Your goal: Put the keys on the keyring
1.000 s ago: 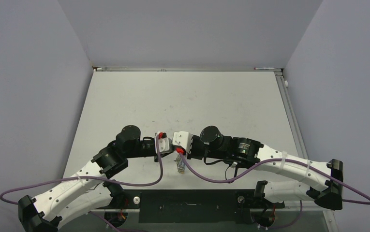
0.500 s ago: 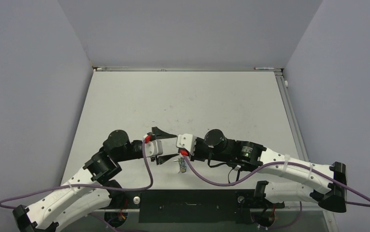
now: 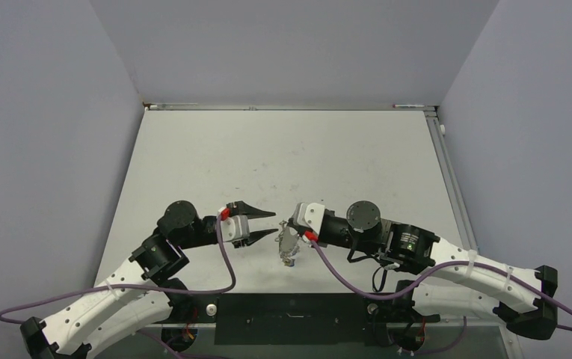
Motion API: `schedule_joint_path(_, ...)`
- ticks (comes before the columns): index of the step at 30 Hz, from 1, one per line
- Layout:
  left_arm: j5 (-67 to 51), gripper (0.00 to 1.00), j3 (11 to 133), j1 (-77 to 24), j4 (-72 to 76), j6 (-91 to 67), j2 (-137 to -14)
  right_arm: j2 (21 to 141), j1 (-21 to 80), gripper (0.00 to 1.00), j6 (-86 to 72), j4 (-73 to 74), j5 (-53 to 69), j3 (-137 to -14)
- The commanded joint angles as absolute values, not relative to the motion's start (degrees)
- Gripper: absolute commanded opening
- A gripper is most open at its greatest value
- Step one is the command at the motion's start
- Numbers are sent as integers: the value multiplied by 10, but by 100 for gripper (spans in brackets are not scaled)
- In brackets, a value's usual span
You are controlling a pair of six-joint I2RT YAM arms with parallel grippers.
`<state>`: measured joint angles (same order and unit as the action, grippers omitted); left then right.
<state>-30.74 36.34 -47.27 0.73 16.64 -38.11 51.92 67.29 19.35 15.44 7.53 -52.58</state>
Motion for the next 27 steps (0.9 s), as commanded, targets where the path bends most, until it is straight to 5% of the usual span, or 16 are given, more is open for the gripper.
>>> schedule_joint_path(1, -328, 31, 367, -469, 47, 153, -384, 512, 674, 5, 187, 105, 89, -525)
schedule_joint_path(6, -347, 25, 369, -469, 51, 149, -401, 517, 674, 5, 187, 104, 95, -525)
schedule_joint_path(17, -371, 29, 368, -469, 53, 141, -410, 498, 674, 5, 187, 83, 116, -512)
schedule_joint_path(27, -449, 51, 372, -469, 69, 113, -428, 407, 674, 5, 197, 11, 203, -456)
